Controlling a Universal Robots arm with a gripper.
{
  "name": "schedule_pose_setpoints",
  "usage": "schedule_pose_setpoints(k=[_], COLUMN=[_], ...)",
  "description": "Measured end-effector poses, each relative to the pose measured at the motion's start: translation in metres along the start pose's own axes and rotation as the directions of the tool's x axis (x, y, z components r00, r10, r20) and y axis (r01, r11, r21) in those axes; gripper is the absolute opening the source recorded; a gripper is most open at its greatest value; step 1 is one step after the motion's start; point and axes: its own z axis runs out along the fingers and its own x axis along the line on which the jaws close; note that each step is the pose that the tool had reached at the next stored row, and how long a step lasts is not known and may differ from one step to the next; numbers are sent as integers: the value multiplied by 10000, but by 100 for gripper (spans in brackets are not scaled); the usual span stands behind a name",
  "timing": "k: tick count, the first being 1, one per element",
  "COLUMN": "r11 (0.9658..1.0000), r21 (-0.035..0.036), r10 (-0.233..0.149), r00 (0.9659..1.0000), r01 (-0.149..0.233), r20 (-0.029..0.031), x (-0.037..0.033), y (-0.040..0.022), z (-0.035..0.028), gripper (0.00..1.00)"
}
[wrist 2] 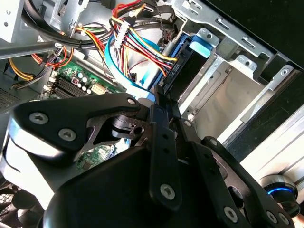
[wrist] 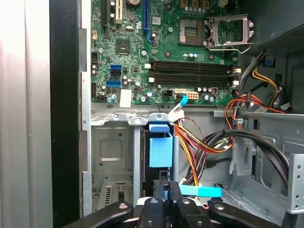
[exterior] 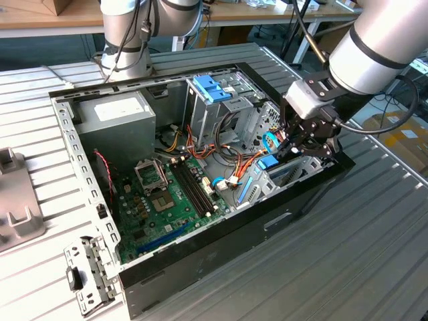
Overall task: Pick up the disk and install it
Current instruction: 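Insert the second disk wire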
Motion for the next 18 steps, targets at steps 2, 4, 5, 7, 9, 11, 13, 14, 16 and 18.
schedule_pose_setpoints(k=[2,4,5,7,9,11,13,14,16,18], r11=[10000,10000,10000,10000,10000,10000,10000,9999,9999,9998], r21=[-1,-1,-1,-5,-7,-12,-15,-16,-20,-33], r10=[-2,-3,-3,-24,-46,-74,-92,-101,-129,-206], r00=[10000,10000,10000,10000,10000,10000,10000,9999,9999,9998], r01=[2,3,3,24,46,74,92,101,129,206], r20=[0,-1,-1,-2,1,5,3,3,7,7], x=[7,11,12,14,13,12,11,11,7,-5], y=[1,1,1,-18,-37,-49,-65,-78,-97,-112], z=[3,5,5,5,5,-2,-8,-11,-11,-10], gripper=[16,16,16,16,16,16,16,16,16,16])
